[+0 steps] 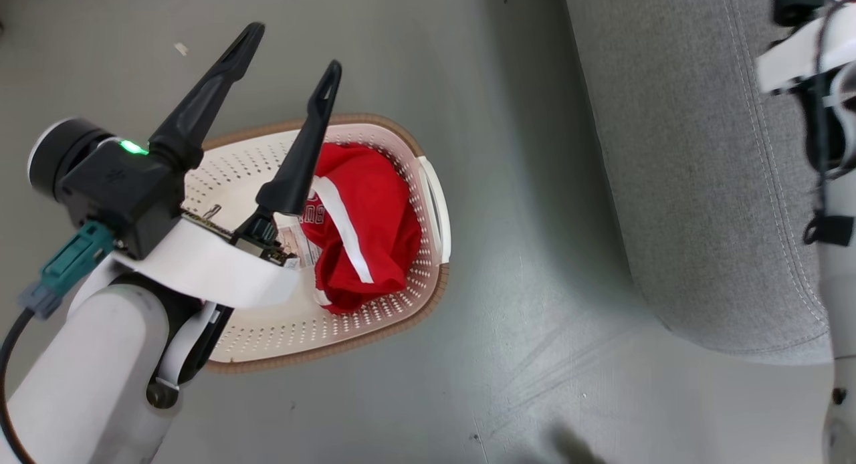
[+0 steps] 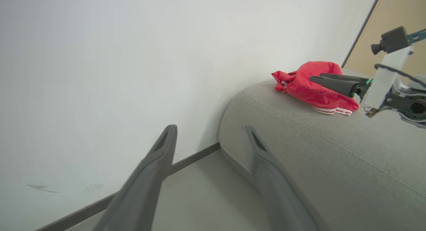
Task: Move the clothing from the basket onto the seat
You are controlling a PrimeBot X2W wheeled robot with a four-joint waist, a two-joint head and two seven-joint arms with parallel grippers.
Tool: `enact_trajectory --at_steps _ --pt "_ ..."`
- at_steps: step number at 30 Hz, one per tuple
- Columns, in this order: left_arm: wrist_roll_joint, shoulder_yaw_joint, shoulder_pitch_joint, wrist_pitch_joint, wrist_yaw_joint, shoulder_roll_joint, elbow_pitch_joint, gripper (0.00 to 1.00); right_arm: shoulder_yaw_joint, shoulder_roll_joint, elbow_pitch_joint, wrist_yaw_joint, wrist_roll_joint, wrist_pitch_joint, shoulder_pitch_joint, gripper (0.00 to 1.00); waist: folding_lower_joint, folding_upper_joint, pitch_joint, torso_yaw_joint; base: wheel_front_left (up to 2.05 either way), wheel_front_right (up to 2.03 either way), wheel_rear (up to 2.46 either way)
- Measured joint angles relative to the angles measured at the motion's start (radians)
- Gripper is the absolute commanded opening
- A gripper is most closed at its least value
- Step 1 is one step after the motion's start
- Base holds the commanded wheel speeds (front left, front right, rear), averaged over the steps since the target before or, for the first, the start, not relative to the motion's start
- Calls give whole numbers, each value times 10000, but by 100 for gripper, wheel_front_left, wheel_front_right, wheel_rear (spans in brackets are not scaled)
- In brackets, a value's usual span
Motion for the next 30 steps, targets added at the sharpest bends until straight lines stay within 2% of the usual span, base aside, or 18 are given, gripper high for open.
enact_trajectory --at_steps 11,17,25,30 --pt "-343 800 957 -1120 525 -238 593 100 1513 232 -286 2 -245 -591 605 100 0 0 -786 396 0 0 0" --pt "-566 1152 1624 -1854 610 -355 957 100 2173 8 -491 2 -892 -1011 1043 100 0 0 -1344 730 0 0 0" --pt "-976 1392 2494 -2763 608 -646 1538 100 2364 65 -849 2 -872 -1147 1693 100 0 0 -2049 1129 0 0 0" --pt "-1047 1674 2906 -2964 596 -662 1906 100 2199 211 -1074 2 -669 -1181 2391 100 0 0 -2511 1368 0 0 0"
